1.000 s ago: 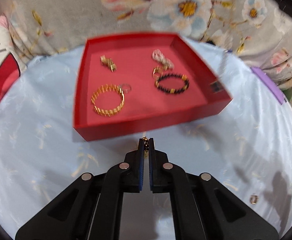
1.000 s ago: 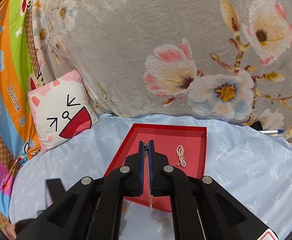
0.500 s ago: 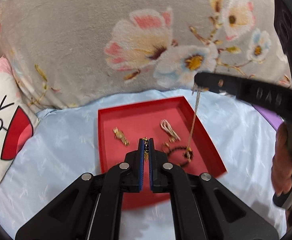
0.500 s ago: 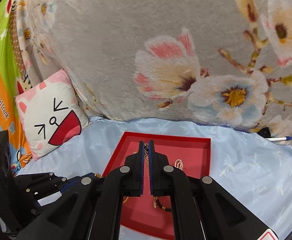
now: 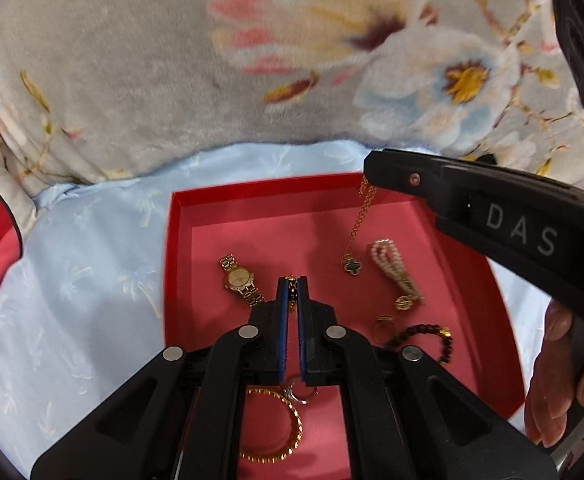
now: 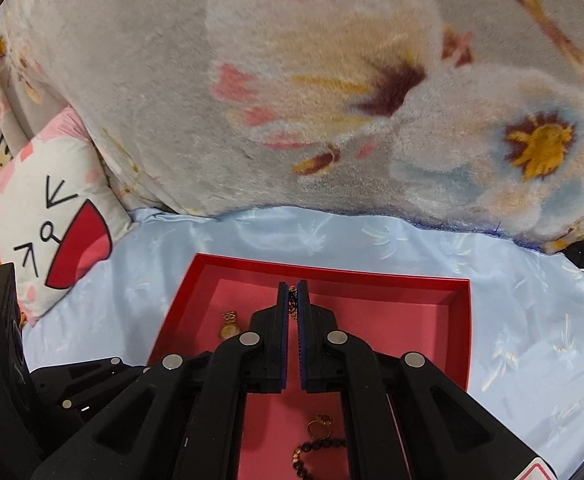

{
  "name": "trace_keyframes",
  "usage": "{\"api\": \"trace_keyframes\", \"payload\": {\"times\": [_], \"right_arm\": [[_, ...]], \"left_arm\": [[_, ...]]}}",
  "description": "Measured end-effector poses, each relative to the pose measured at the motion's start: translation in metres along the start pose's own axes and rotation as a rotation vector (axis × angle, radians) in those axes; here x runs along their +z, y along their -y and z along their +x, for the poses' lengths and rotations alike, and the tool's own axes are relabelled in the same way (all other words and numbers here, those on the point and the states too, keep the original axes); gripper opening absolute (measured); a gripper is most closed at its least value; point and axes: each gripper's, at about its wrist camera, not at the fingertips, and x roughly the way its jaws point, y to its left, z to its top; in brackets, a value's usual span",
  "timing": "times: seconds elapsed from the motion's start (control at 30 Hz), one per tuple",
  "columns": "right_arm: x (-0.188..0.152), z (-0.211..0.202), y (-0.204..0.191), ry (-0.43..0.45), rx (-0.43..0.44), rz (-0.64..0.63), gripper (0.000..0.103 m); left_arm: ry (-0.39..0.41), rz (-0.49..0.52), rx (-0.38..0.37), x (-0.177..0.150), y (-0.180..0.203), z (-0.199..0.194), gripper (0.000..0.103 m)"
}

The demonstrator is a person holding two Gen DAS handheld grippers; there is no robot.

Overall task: Organize jewelry
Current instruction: 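Lower chain bracelet and necklace into the red box and open both grippers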

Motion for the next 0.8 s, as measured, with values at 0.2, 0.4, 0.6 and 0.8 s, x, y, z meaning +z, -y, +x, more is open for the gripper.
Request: {"api": "trace_keyframes", "payload": {"times": [0.2,0.4,0.6,0.8], "right_arm": [[-0.005,0.003,0.004,0.02,-0.013,0.001,0.007],[-0.017,-0.019,0.01,0.052,0.0,0.014,0.011],[-0.053,-0.076,0.017,0.125,-0.016,0.011,0.026],[-0.107,-0.127,0.025,0.137,-0.031,0.025,0.03]], "left_arm": [[-0.006,-0.02,0.028,-0.007,-0.005,0.01,0.014],[0.06,-0.038,0.065,-0.017,-0.012,-0.014,0.039],[0.104,-0.051,0.107,-0.05,-0.017,-0.053,0.045],[0.107,-0.041,0.126,-0.094,-0.013,-0.083,0.046]]}}
